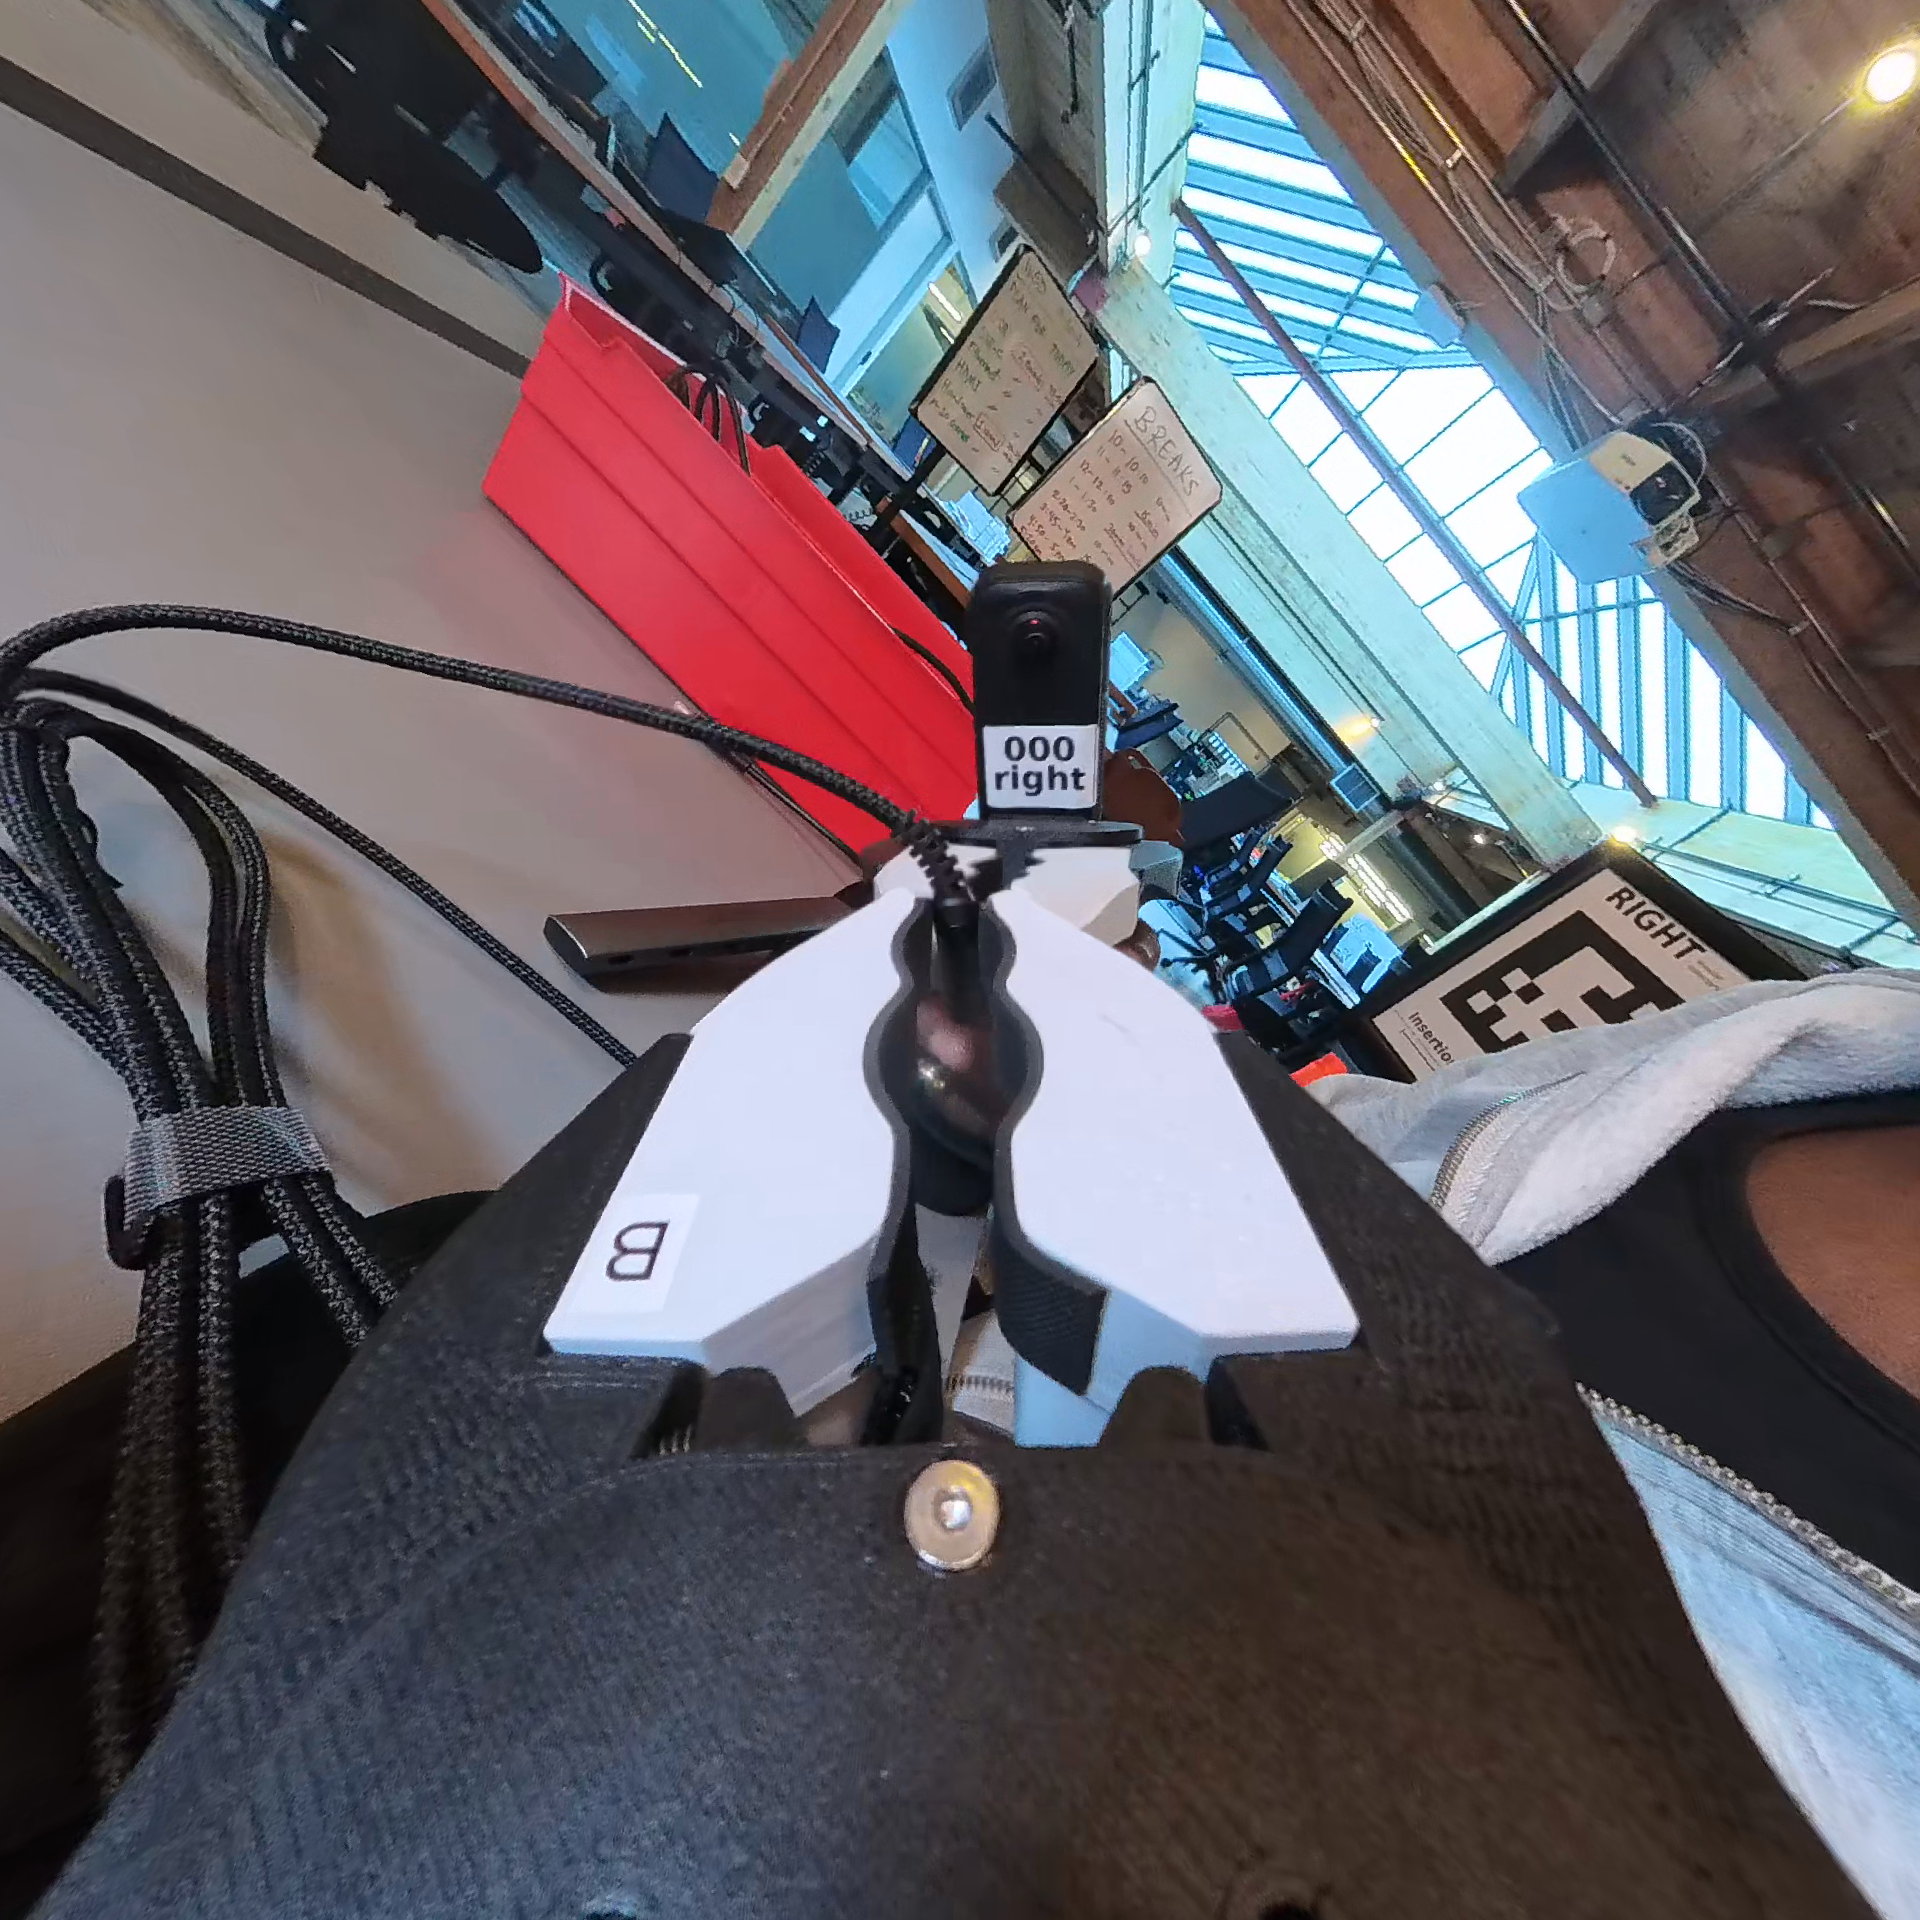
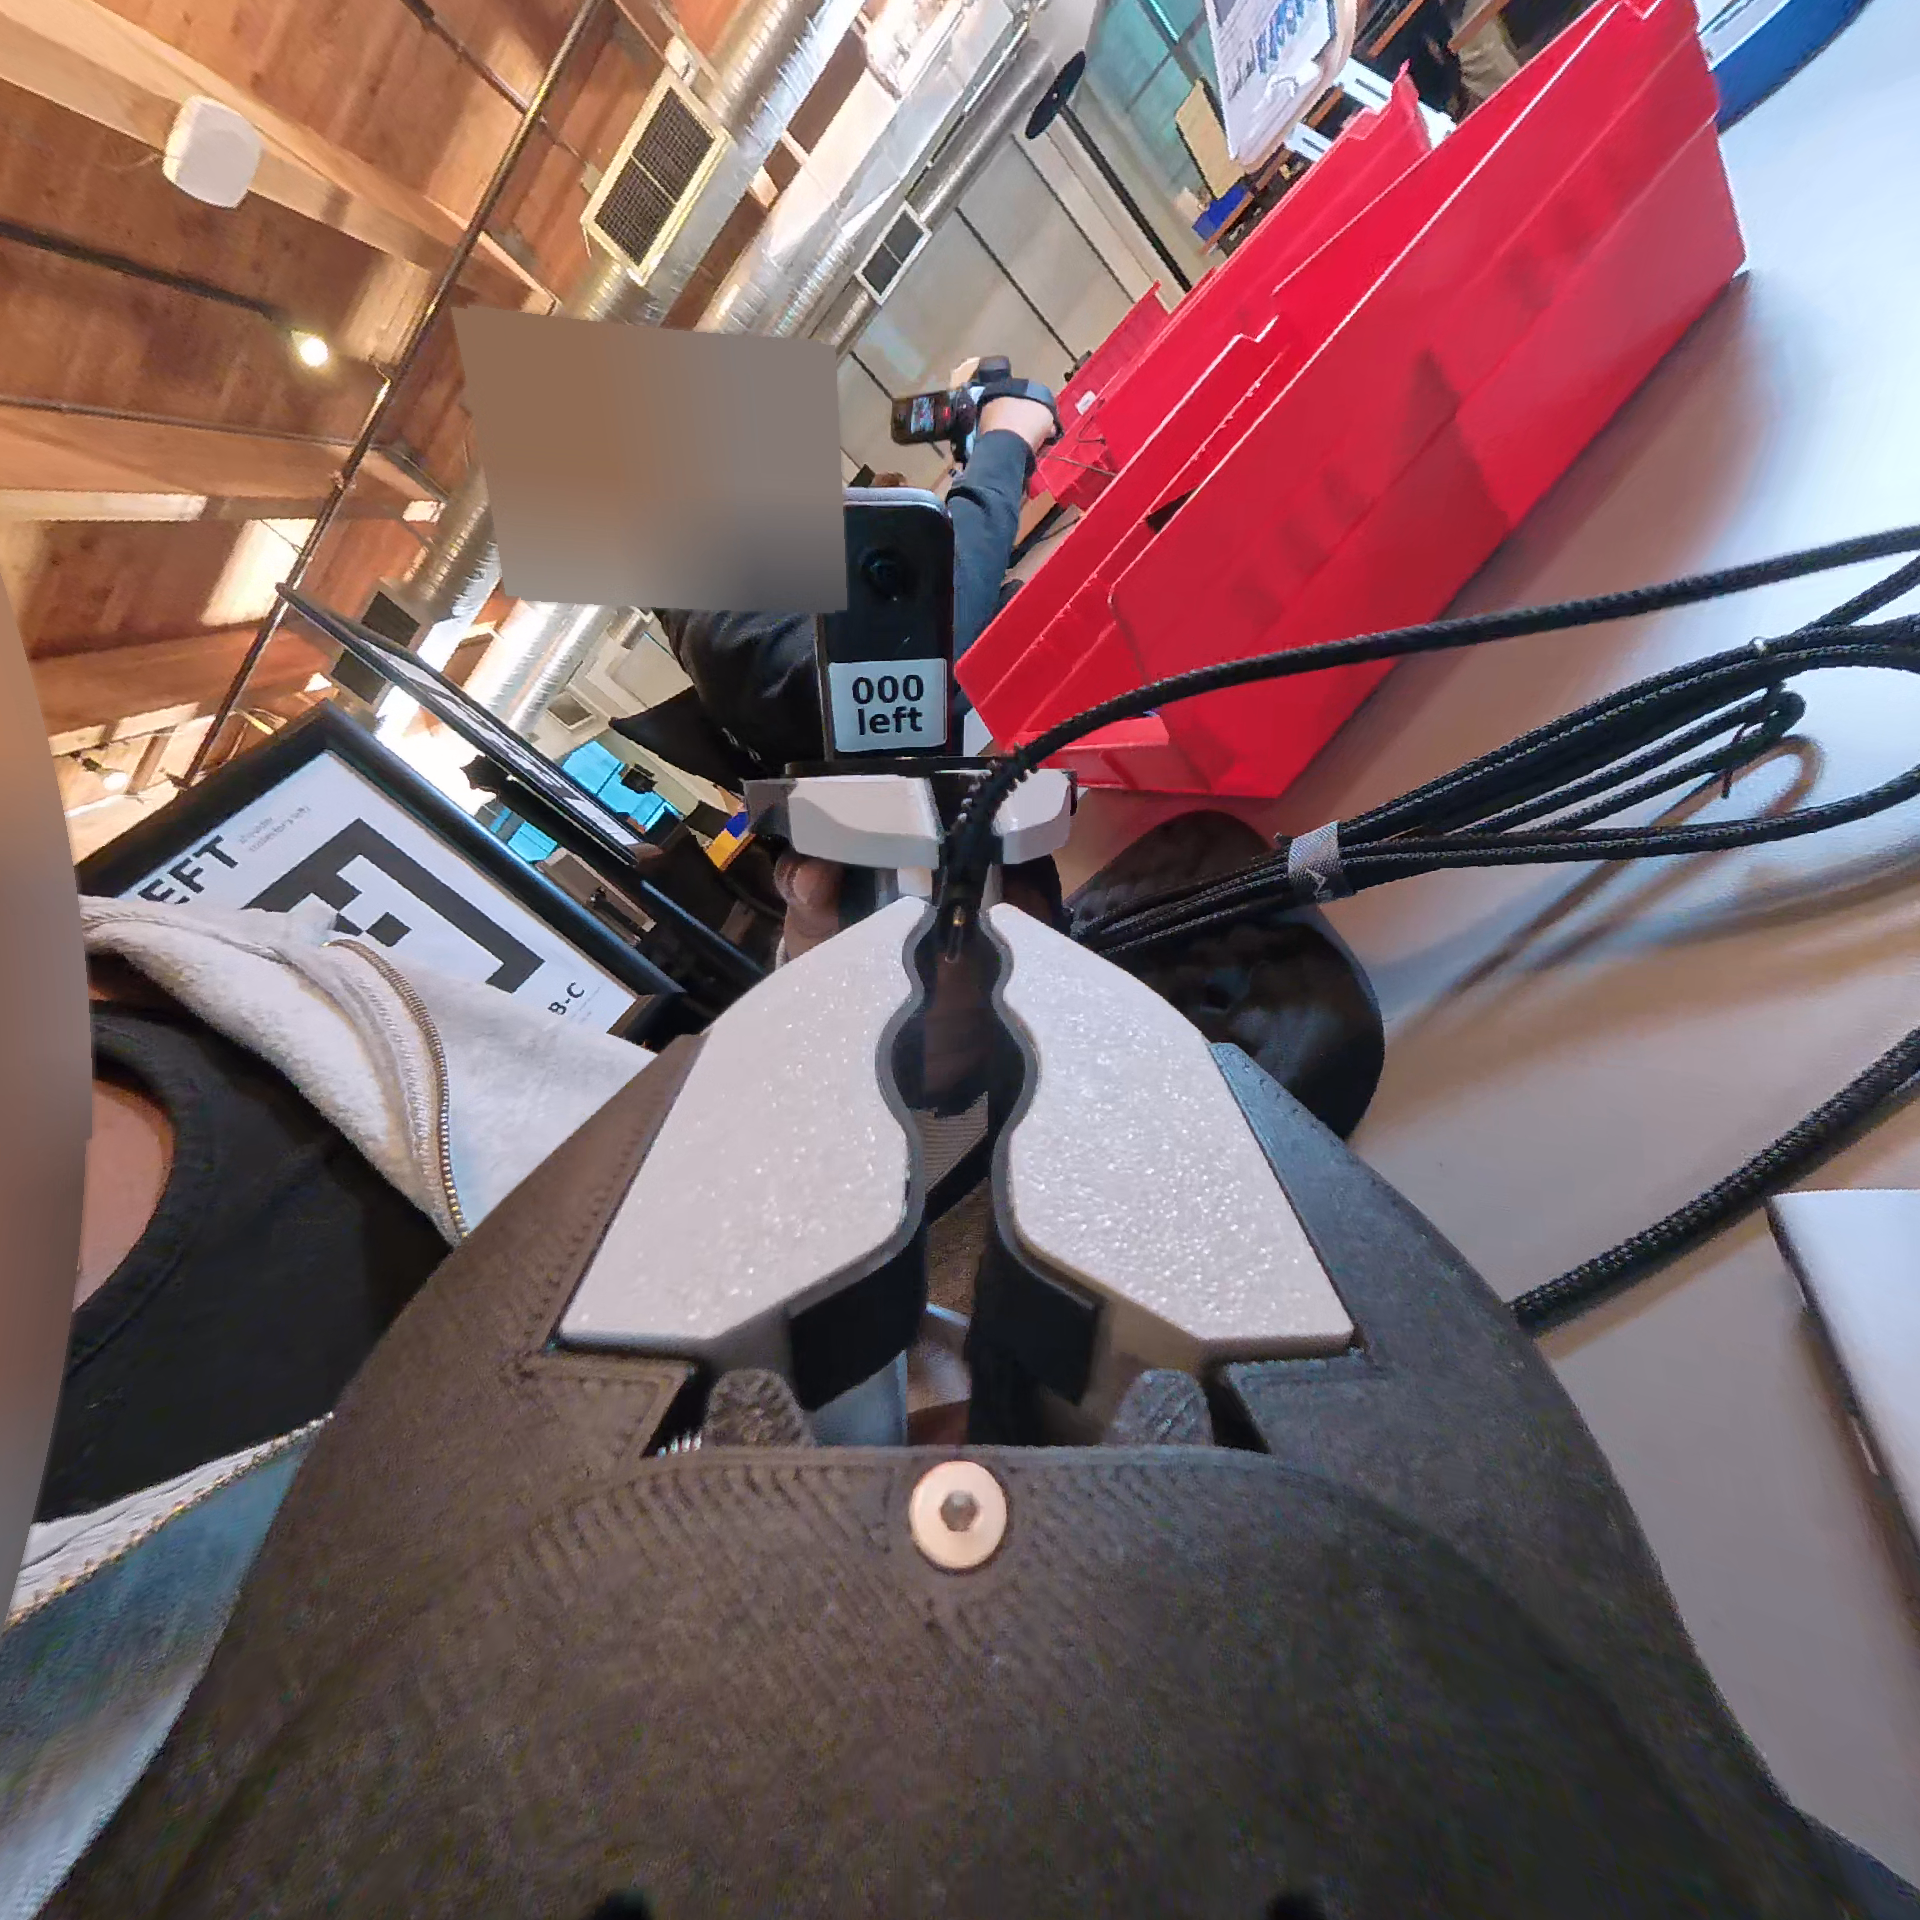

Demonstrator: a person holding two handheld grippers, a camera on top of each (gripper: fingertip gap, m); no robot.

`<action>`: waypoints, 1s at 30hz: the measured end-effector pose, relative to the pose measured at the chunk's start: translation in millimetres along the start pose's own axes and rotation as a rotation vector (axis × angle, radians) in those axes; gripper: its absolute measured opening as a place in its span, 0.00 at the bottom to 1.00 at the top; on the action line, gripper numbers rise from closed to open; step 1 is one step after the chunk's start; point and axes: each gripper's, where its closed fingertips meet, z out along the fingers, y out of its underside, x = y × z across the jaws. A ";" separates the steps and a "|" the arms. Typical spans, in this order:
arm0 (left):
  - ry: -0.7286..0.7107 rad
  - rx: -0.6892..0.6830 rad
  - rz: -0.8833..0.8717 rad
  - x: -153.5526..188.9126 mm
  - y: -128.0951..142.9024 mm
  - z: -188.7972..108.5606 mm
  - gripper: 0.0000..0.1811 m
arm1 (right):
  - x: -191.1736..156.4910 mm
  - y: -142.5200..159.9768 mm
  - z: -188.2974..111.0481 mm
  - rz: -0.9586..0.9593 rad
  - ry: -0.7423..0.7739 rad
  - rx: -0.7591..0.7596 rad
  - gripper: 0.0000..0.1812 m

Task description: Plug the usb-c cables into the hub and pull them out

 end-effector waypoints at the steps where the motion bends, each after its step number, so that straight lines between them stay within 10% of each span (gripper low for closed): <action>1: 0.006 -0.008 0.006 0.8 0.8 -0.8 0.05 | 0.5 -1.2 -1.1 -0.003 0.005 0.003 0.03; 15: 0.036 -0.073 0.063 4.3 14.2 1.9 0.04 | -1.3 2.1 -9.0 -0.051 0.006 -0.080 0.04; 20: 0.037 0.010 0.051 3.1 5.5 0.0 0.05 | 16.0 -39.7 -62.9 -0.233 0.295 -0.121 0.24; 30: 0.043 0.008 0.057 1.9 8.4 1.0 0.05 | 108.1 20.6 -120.9 0.119 0.593 -0.865 0.22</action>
